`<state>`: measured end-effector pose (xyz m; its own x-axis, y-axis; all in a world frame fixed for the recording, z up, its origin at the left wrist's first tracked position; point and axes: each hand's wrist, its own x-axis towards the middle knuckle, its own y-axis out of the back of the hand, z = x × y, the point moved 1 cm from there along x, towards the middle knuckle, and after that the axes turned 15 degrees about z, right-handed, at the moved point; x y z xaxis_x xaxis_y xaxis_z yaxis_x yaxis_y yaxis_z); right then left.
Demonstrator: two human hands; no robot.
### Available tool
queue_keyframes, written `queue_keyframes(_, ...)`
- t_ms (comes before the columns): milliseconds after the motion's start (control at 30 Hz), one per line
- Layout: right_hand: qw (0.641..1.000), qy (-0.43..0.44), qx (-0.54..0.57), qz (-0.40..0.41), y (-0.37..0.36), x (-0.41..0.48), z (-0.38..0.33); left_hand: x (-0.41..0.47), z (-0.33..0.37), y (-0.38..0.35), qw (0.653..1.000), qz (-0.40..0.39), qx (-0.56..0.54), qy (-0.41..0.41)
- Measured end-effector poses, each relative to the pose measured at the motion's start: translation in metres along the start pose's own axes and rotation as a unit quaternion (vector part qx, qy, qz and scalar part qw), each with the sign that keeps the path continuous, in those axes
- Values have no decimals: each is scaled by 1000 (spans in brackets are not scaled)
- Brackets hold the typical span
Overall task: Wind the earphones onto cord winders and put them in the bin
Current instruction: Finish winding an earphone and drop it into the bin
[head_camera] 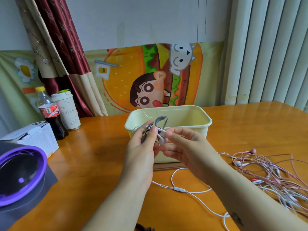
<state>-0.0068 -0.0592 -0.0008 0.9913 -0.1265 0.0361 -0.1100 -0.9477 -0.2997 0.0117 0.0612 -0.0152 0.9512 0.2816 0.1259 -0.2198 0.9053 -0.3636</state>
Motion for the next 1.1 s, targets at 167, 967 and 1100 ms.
queue_keyframes(167,998,34,-35,30,3,2,-3,-1,-1,-1,1000,-7,15,-21)
queue_keyframes(967,993,96,-70,24,-6,-11,-13,1,8,-1,999,0,-30,-42)
queue_keyframes(1100,996,77,-55,8,-6,-10,-15,-2,7,-3,999,-18,-26,-37)
